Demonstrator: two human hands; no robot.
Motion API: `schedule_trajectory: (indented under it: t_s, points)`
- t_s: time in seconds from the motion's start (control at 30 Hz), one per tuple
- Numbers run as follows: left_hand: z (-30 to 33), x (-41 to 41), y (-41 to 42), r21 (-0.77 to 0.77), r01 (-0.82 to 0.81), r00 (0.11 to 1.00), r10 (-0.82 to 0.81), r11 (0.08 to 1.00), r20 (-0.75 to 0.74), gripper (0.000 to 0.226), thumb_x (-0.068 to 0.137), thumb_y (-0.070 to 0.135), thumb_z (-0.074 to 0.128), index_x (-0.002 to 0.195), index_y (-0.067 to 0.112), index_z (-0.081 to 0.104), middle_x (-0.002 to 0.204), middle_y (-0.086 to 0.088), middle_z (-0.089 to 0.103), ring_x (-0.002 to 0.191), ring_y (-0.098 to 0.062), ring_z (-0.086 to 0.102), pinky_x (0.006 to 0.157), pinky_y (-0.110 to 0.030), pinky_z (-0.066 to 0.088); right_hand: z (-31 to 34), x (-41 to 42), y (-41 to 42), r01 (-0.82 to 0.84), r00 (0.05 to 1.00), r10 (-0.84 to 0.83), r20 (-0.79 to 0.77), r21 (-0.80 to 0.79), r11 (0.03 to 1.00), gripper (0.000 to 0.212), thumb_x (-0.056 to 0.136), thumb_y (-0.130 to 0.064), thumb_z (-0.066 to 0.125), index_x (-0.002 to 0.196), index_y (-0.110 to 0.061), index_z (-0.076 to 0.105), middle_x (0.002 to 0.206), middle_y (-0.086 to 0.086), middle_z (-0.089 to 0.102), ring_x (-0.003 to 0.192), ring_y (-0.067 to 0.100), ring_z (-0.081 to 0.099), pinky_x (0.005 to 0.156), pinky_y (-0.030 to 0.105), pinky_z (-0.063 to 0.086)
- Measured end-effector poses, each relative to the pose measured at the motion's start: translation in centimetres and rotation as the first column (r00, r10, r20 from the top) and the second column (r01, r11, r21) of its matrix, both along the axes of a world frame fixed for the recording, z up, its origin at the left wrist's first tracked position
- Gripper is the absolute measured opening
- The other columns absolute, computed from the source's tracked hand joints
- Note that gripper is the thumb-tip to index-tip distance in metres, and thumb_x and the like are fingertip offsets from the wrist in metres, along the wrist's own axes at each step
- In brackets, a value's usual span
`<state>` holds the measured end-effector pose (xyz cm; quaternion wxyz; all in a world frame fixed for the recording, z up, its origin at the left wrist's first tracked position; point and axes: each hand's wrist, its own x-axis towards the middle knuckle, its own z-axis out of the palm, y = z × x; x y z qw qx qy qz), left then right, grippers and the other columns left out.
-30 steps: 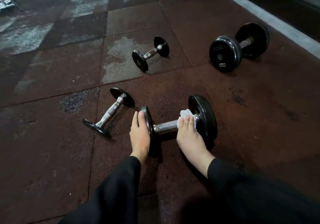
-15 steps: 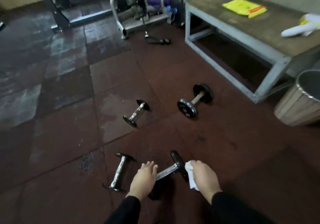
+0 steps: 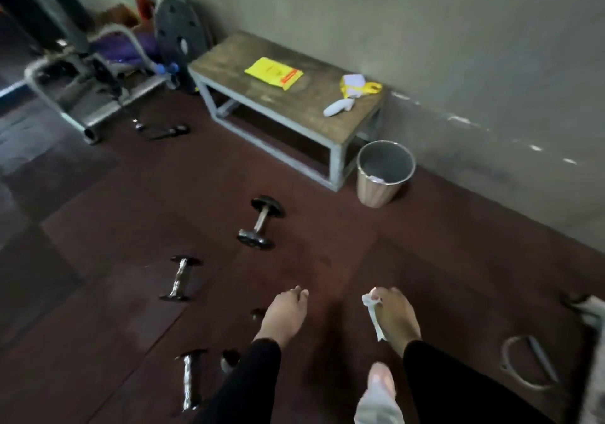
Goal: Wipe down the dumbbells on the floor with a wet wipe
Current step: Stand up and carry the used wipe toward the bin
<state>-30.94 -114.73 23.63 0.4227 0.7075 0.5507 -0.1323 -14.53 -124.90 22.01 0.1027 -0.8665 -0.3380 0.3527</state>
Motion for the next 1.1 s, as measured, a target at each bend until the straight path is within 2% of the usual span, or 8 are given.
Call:
schedule_trajectory:
  t_s: [0.1, 0.3, 0.5, 0.67, 0.73, 0.8, 0.93, 1.1]
  points:
    - [1.8, 5.7, 2.7, 0.041, 0.044, 0.999, -0.044, 0.998, 0.015, 0.046, 0.102, 0.029, 0.03, 0.14, 0.006, 0.04, 0.144, -0.01, 0.046, 0.134, -0.022, 0.041, 0.108, -0.025, 0.03, 1.9, 4.6, 0.9, 0.023, 0.998, -0.022, 0.06, -0.014, 1.0, 0.022, 0.093, -0.017, 0.043, 0.085, -0.01, 0.063, 0.097, 0.009, 0.058, 0.082, 0.024, 0.059, 0.058, 0.02, 0.034]
    - [3.0, 16.6, 8.0, 0.086, 0.097, 0.995, -0.098, 0.992, 0.009, 0.047, 0.101, 0.029, 0.03, 0.142, 0.006, 0.038, 0.142, -0.012, 0.048, 0.132, -0.025, 0.043, 0.106, -0.027, 0.032, 3.6, 14.8, 3.3, -0.021, 0.986, 0.022, 0.163, -0.009, 1.0, 0.016, 0.094, -0.019, 0.048, 0.101, -0.011, 0.06, 0.101, 0.003, 0.061, 0.089, 0.017, 0.059, 0.076, 0.024, 0.045]
    - [2.8, 23.6, 12.9, 0.069, 0.095, 0.995, -0.094, 0.993, -0.018, 0.045, 0.101, 0.029, 0.031, 0.139, 0.007, 0.042, 0.138, -0.012, 0.051, 0.129, -0.026, 0.046, 0.103, -0.027, 0.035, 3.6, 21.8, 8.7, 0.096, 0.993, -0.093, 0.076, -0.03, 0.995, 0.021, 0.093, -0.024, 0.052, 0.098, -0.007, 0.063, 0.096, 0.007, 0.062, 0.09, 0.022, 0.062, 0.074, 0.028, 0.046]
    - [1.9, 28.2, 20.4, 0.095, 0.1, 0.994, -0.096, 0.99, -0.042, 0.038, 0.1, 0.025, 0.031, 0.109, 0.003, 0.061, 0.118, -0.015, 0.064, 0.112, -0.03, 0.058, 0.09, -0.03, 0.041, 3.3, 27.2, 16.2, 0.109, 0.991, -0.112, 0.071, 0.044, 0.993, 0.026, 0.093, -0.032, 0.052, 0.082, -0.01, 0.06, 0.088, 0.006, 0.06, 0.086, 0.021, 0.06, 0.07, 0.024, 0.041]
    - [1.9, 30.6, 23.5, 0.118, 0.119, 0.992, -0.114, 0.986, -0.044, 0.038, 0.1, 0.025, 0.031, 0.109, 0.004, 0.061, 0.117, -0.016, 0.065, 0.111, -0.031, 0.058, 0.09, -0.03, 0.042, 4.5, 29.5, 19.6, 0.066, 0.991, -0.078, 0.108, 0.114, 0.991, 0.028, 0.069, -0.036, 0.08, 0.066, -0.021, 0.056, 0.07, 0.001, 0.056, 0.07, 0.019, 0.062, 0.057, 0.021, 0.039]
    - [2.1, 32.9, 26.3, 0.131, 0.147, 0.989, -0.141, 0.98, -0.052, 0.038, 0.1, 0.024, 0.03, 0.109, 0.003, 0.061, 0.117, -0.017, 0.064, 0.111, -0.032, 0.058, 0.089, -0.031, 0.042, 4.8, 32.0, 22.4, -0.043, 0.995, 0.04, 0.089, 0.03, 0.999, 0.041, 0.047, -0.031, 0.09, 0.077, -0.018, 0.067, 0.075, 0.003, 0.065, 0.069, 0.019, 0.065, 0.055, 0.017, 0.046]
    - [2.4, 37.3, 30.8, 0.139, 0.163, 0.986, -0.157, 0.977, -0.056, 0.039, 0.1, 0.022, 0.03, 0.11, 0.003, 0.063, 0.117, -0.017, 0.065, 0.11, -0.031, 0.059, 0.087, -0.031, 0.043, 4.6, 36.0, 27.9, 0.107, 0.991, -0.113, 0.068, 0.087, 0.99, 0.028, 0.094, -0.01, 0.046, 0.12, -0.006, 0.057, 0.122, 0.014, 0.056, 0.114, 0.028, 0.052, 0.093, 0.03, 0.041]
    - [1.7, 42.1, 34.8, 0.167, 0.161, 0.987, -0.157, 0.973, -0.036, 0.035, 0.1, 0.018, 0.032, 0.111, 0.002, 0.061, 0.116, -0.018, 0.065, 0.11, -0.031, 0.059, 0.086, -0.033, 0.043, 2.6, 40.4, 33.6, 0.104, 0.994, -0.109, 0.008, 0.214, 0.971, 0.016, 0.095, -0.012, 0.043, 0.096, -0.013, 0.06, 0.097, 0.009, 0.059, 0.098, 0.025, 0.059, 0.068, 0.003, 0.04]
